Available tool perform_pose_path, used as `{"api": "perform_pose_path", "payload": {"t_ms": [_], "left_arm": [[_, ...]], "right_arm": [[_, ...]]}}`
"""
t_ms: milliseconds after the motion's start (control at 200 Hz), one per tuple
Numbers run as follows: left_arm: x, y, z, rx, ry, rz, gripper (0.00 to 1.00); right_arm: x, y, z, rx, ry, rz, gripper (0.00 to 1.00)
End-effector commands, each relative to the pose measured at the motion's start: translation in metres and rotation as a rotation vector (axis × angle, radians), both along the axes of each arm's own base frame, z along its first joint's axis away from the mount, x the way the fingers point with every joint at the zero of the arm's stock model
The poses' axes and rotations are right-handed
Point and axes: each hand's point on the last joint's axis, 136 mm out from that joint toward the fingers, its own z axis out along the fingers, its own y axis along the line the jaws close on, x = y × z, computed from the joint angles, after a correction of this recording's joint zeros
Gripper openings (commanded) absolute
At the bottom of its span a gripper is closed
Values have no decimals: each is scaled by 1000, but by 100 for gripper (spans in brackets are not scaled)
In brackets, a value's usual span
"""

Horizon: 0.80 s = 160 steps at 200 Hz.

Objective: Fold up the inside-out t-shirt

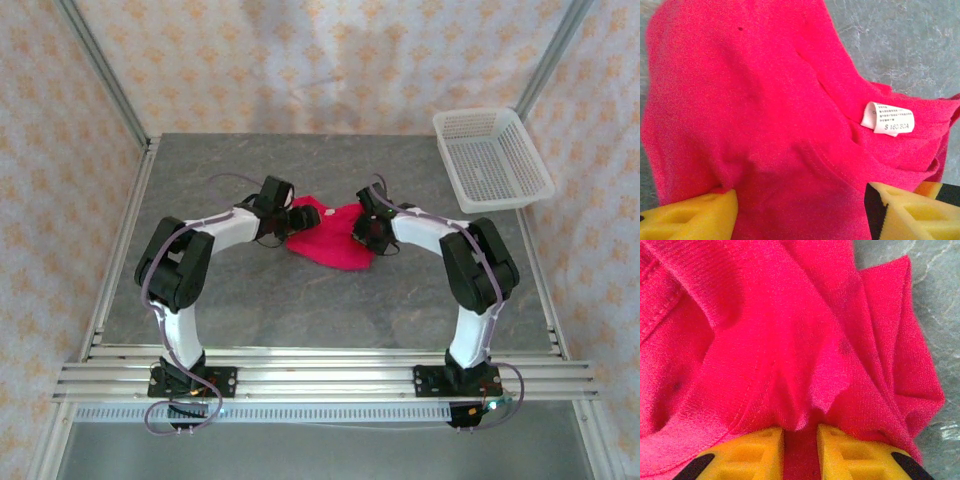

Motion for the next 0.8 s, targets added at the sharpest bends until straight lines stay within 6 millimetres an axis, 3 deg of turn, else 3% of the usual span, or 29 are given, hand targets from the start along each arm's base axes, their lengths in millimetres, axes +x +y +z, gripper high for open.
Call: {"api": "perform_pose_path", "payload": {"t_ms": [0,105,225,325,390,485,621,796], "left_arm": [[1,8,28,33,-51,0,71],[-4,26,64,95,-115,13,77],[-16,66,98,175,-173,88,86],[-29,94,112,208,-207,157,97],[-36,94,112,207,-230,118,96],[-41,84,100,163,-211,71,83],[-49,69,68,94,-151,7,49],[-54,56,37,37,-96,-43,21]], "right_arm": [[-7,-27,-15,-176,53,44,25],[-5,-21,9,-240,20,120,37],[-6,-22,40,-327,-38,159,49],[-9,-28,60,-401,-82,159,52],[-11,-28,63,-390,-85,158,52],[-14,-26,64,-366,-84,164,52],[-17,-12,72,-290,-111,193,52],[-3,-3,75,-208,-130,183,51]]}}
